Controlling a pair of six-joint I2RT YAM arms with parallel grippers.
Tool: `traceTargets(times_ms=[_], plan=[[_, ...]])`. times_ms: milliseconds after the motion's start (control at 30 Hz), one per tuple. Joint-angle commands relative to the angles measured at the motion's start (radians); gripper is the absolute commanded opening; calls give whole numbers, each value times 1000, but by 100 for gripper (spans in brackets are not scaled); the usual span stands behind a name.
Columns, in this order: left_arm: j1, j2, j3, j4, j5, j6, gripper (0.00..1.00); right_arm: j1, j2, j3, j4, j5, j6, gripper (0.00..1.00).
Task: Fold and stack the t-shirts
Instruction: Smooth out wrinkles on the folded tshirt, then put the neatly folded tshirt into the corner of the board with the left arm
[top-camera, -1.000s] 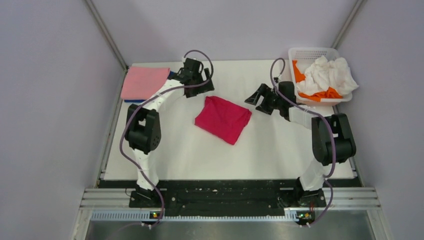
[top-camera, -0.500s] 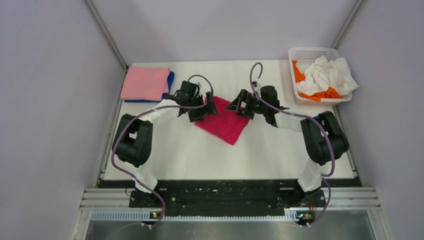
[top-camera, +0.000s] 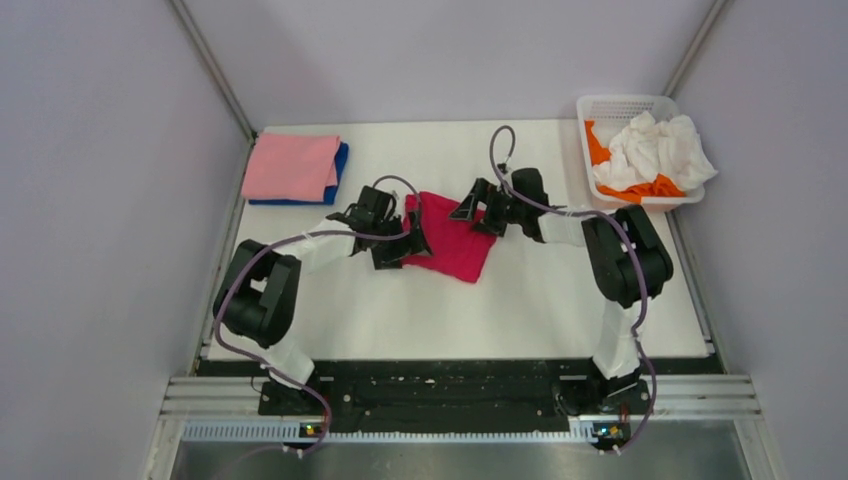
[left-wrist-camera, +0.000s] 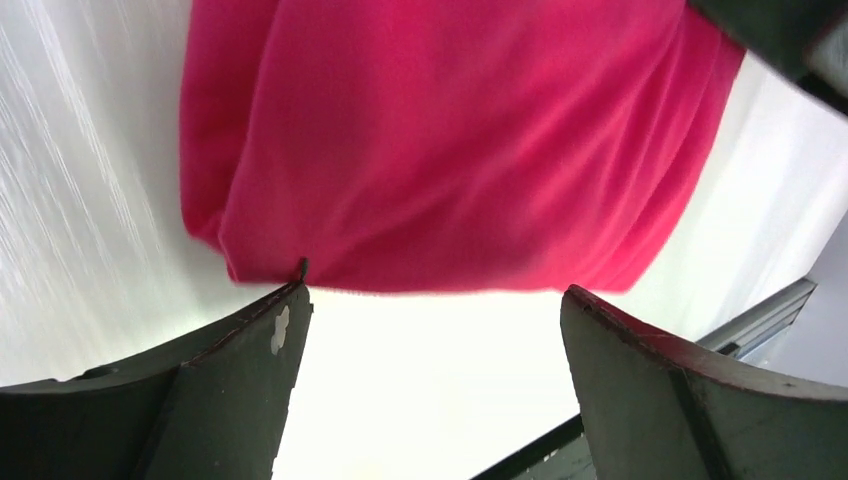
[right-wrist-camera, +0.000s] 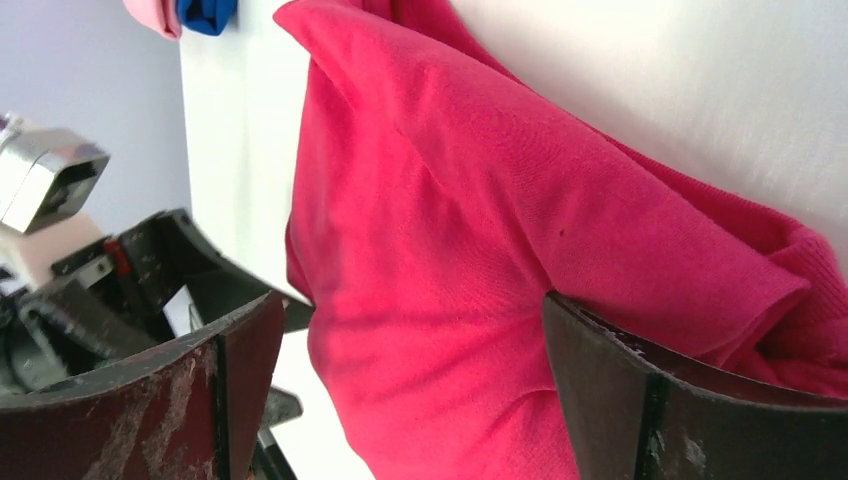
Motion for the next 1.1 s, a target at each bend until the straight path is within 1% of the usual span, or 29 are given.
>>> traceTargets(times_ms=[0,67,133,200,233,300,367,400,467,567,633,733,767,833,867,933,967,1067], plan=[[-40,-165,-3,-36,-22,28,99,-11,-117,89,-125,61,-117,99],[-42,-219,9,-28,-17,44,99,-10,-201,92,-161,87,-145,99],[-43,-247,25,-36,-51,65,99,-10,-302,57,-188,132,-163,99],[-40,-247,47,-58,-113,87,99,-10,-408,-17,-187,186,-159,99],[-40,-236,60,-67,-158,88,99,-10,-465,-87,-177,211,-146,99],[-35,-186,100,-91,-225,115,99,-9,-572,-193,-169,264,-116,99],[-28,-111,188,-197,-262,147,99,-11,-676,-290,-167,301,-83,99],[-25,-75,233,-223,-272,167,99,-10,-728,-328,-175,310,-69,99],[-22,-1,285,-217,-306,205,99,-10,-816,-384,-200,308,-43,99],[-1,118,375,-230,-277,235,99,-10,-935,-439,-241,307,-28,99],[5,198,426,-242,-260,244,99,-10,-981,-454,-283,341,-36,99],[6,276,479,-240,-241,261,99,-9,-1012,-449,-357,353,-68,99],[6,292,497,-243,-252,262,99,-10,-1015,-447,-373,349,-75,99],[6,321,523,-257,-323,265,98,-10,-1019,-444,-393,341,-89,99],[6,330,532,-262,-349,271,97,-10,-1022,-443,-399,341,-96,99],[6,350,544,-267,-366,281,91,-10,-1025,-441,-412,353,-103,99],[4,364,549,-272,-370,286,89,-11,-1025,-438,-419,362,-110,99],[3,396,556,-282,-350,288,84,-11,-1027,-429,-436,379,-128,99]])
